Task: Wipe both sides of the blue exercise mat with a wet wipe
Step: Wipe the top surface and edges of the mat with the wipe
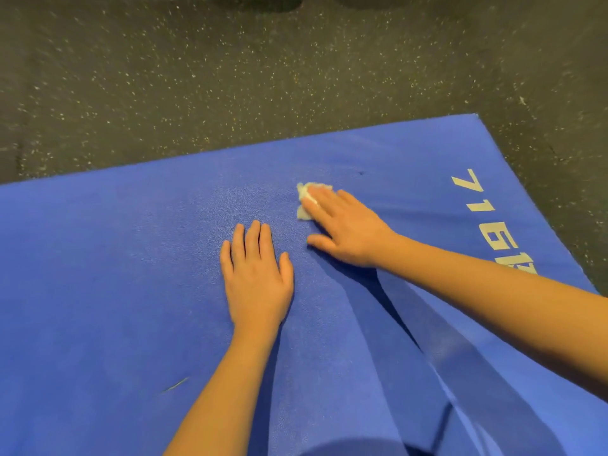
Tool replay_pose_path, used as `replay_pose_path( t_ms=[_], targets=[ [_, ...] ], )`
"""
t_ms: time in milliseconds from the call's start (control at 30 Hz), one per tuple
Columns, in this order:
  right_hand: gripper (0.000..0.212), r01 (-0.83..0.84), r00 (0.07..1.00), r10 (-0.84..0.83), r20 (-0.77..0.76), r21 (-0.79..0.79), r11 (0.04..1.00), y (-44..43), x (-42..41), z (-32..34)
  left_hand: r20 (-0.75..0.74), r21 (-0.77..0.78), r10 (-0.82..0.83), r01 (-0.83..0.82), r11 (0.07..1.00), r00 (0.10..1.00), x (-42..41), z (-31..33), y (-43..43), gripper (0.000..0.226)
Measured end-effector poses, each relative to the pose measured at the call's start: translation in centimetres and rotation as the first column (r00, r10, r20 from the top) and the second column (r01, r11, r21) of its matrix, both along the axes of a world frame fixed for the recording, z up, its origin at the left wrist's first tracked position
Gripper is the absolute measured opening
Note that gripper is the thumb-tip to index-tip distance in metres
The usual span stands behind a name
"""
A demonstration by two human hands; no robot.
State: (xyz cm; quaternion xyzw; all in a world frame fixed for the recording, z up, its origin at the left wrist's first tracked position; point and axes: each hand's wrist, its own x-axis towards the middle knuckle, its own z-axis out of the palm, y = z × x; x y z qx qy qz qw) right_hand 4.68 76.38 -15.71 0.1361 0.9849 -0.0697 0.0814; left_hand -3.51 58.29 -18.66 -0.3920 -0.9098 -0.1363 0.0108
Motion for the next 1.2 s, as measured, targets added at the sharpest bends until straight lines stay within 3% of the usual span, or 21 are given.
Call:
replay_pose_path(
  t_ms=[67, 133, 200, 267, 333, 400, 467, 567, 633, 667, 767, 800, 867, 933, 1000, 1133, 1200],
  targets=[
    [0.075, -0.096, 0.995, 0.096, 0.023, 0.006, 0.995, 0.3, 0.3, 0.0, -0.001, 0.000, 0.006, -0.006, 1.000, 1.000, -0.1, 0.1, 0.1, 0.055],
    [0.073, 0.043, 0.999, -0.042, -0.012, 0.054, 0.998, 2.0, -0.4, 0.2, 0.008, -0.001, 0.009, -0.009, 1.000, 1.000, -0.1, 0.2, 0.1, 0.056],
    [0.067, 0.255, 0.967, -0.256, 0.012, 0.035, 0.966, 4.0, -1.9, 0.2, 0.013, -0.008, 0.010, -0.010, 1.000, 1.000, 0.0, 0.2, 0.1, 0.056],
    [0.066, 0.357, 0.934, -0.357, 0.035, 0.006, 0.934, 4.4, -3.6, 0.1, 0.015, -0.010, 0.009, -0.009, 1.000, 1.000, 0.0, 0.2, 0.1, 0.056],
    [0.073, 0.240, 0.971, -0.240, 0.011, -0.015, 0.971, 3.2, -5.0, 0.1, 0.011, -0.006, 0.006, -0.006, 1.000, 1.000, -0.1, 0.2, 0.1, 0.056],
    [0.080, -0.028, 0.999, 0.029, 0.026, -0.026, 0.999, 2.2, -5.0, 0.1, 0.010, -0.003, 0.007, -0.007, 1.000, 1.000, -0.1, 0.2, 0.1, 0.056],
    [0.070, -0.073, 0.997, 0.073, 0.034, -0.011, 0.997, 3.5, -4.8, 0.3, 0.014, -0.001, 0.007, -0.007, 1.000, 1.000, -0.1, 0.3, 0.1, 0.056],
    [0.061, 0.289, 0.954, -0.290, 0.076, 0.026, 0.957, 6.4, -5.9, 1.0, 0.017, 0.001, 0.003, -0.003, 1.000, 1.000, -0.1, 0.3, 0.1, 0.055],
    [0.063, 0.420, 0.902, -0.420, 0.095, 0.020, 0.907, 7.0, -7.2, 1.1, 0.017, 0.001, 0.003, -0.003, 1.000, 1.000, -0.1, 0.2, 0.1, 0.055],
    [0.064, 0.405, 0.913, -0.403, 0.061, -0.016, 0.914, 6.5, -7.7, 1.0, 0.018, 0.001, 0.004, -0.004, 1.000, 1.000, -0.1, 0.2, 0.1, 0.055],
    [0.067, 0.077, 0.997, -0.078, -0.011, -0.071, 0.995, 4.5, -7.1, 0.4, 0.024, 0.003, 0.007, -0.007, 1.000, 1.000, -0.1, 0.3, 0.1, 0.055],
    [0.066, 0.047, 0.999, -0.048, -0.011, -0.060, 0.997, 4.9, -6.5, 0.1, 0.025, 0.004, 0.007, -0.007, 1.000, 1.000, -0.1, 0.3, 0.1, 0.055],
    [0.062, 0.231, 0.973, -0.231, 0.003, -0.031, 0.973, 6.7, -6.1, -0.1, 0.030, 0.013, 0.007, -0.007, 1.000, 1.000, -0.1, 0.3, 0.2, 0.055],
    [0.059, 0.503, 0.864, -0.502, 0.032, -0.004, 0.864, 8.4, -6.0, 0.2, 0.033, 0.019, 0.010, -0.011, 1.000, 0.999, -0.1, 0.2, 0.1, 0.055],
    [0.057, 0.590, 0.807, -0.590, -0.001, -0.002, 0.807, 8.1, -5.9, 0.5, 0.037, 0.022, 0.010, -0.011, 1.000, 0.999, -0.1, 0.2, 0.0, 0.055],
    [0.063, 0.162, 0.984, -0.164, -0.069, -0.035, 0.986, 5.6, -2.7, 0.2, 0.038, 0.018, 0.012, -0.012, 1.000, 0.999, -0.1, 0.2, 0.1, 0.055],
    [0.060, 0.225, 0.974, -0.225, -0.016, 0.002, 0.974, 7.3, -1.7, 0.2, 0.040, 0.022, 0.012, -0.013, 1.000, 0.999, -0.1, 0.2, 0.1, 0.055]
  ],
)
